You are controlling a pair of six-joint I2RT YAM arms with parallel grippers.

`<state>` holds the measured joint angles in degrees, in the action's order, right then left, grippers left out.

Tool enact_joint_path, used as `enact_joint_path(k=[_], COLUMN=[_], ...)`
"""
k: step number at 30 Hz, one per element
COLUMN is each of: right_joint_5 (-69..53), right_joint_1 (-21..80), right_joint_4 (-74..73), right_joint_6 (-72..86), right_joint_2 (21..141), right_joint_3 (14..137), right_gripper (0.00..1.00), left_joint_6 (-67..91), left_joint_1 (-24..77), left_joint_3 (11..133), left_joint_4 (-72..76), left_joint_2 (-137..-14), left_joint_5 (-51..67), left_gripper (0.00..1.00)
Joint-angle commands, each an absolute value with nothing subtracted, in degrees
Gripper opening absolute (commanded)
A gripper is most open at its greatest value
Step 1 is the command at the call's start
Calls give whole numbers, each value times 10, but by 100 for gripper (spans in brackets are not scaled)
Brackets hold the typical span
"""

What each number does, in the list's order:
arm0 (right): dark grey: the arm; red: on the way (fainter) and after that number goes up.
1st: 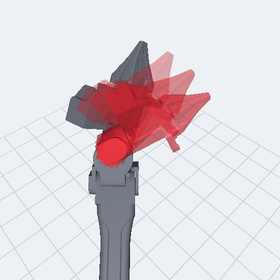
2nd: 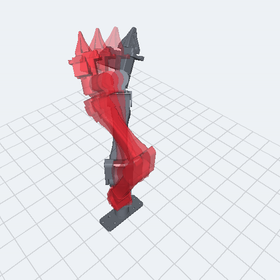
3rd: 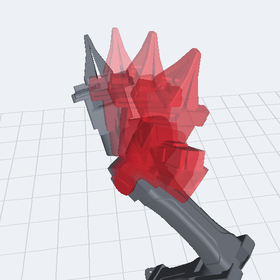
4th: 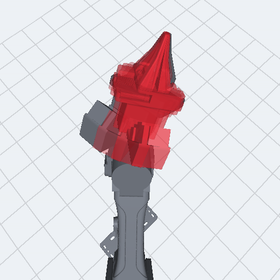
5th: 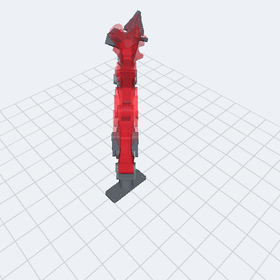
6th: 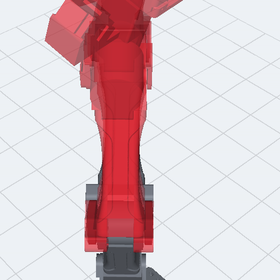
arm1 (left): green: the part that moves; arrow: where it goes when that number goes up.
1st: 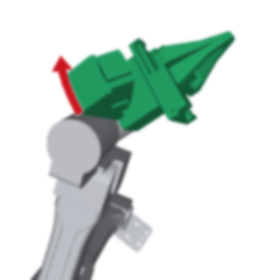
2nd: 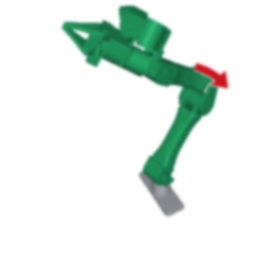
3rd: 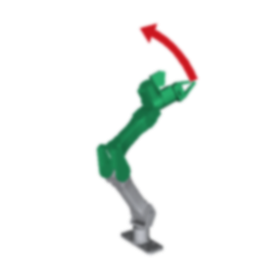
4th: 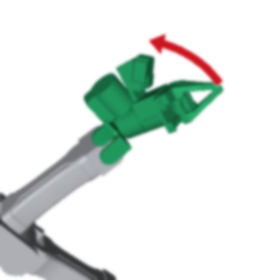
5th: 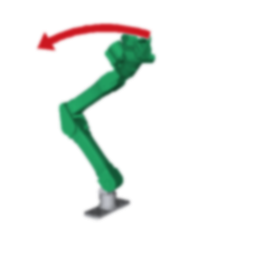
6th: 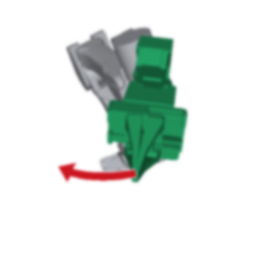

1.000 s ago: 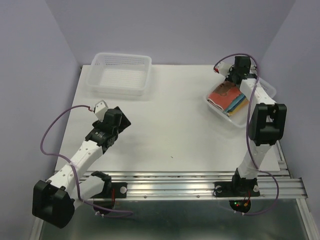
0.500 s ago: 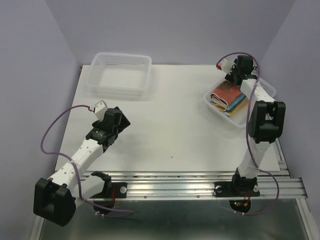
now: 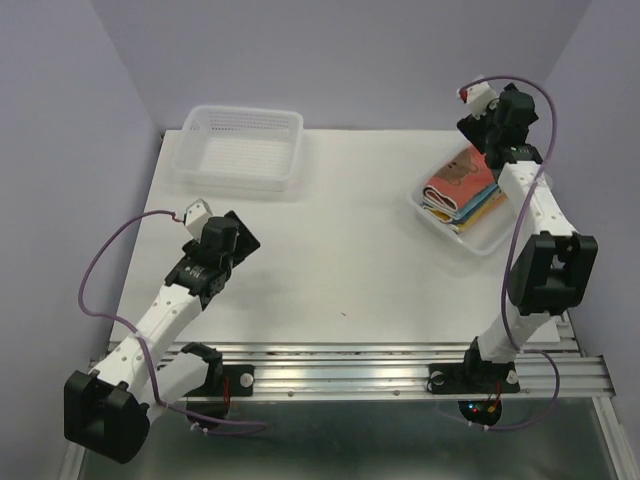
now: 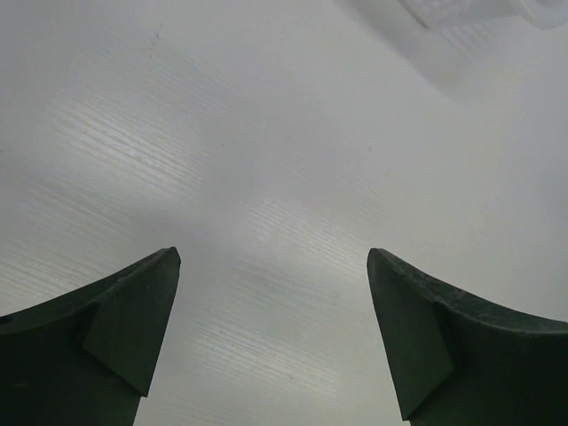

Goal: Fold and stack the towels
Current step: Neatly place the folded towel into the bin

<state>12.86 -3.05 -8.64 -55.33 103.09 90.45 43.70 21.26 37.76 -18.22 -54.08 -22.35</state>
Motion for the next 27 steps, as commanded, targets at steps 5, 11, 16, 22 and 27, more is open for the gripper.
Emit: enact_joint_path(k=[5, 11, 16, 22, 27], right_joint_5=[157, 86, 16, -41, -44], right_joint_1=[-33, -33, -33, -33, -33], right_joint_4=[-60, -76, -79, -84, -105], right_joint_6=[-10, 257, 361, 359, 342], right_joint_2=[860, 708, 582, 444, 408], right_joint_3=[895, 694, 543, 393, 355], right_gripper=[100, 100, 100, 100, 100], left_joint_6=[439, 455, 468, 477, 471], left_joint_1=[210, 210, 210, 210, 211], left_joint_3=[420, 426, 404, 373, 367], left_joint_4=[-177, -205, -204, -199, -189], left_joint_2=[-478, -408, -359, -327, -328], left_joint_5=[-208, -233, -242, -250, -241], left_gripper=[99, 99, 99, 99, 99])
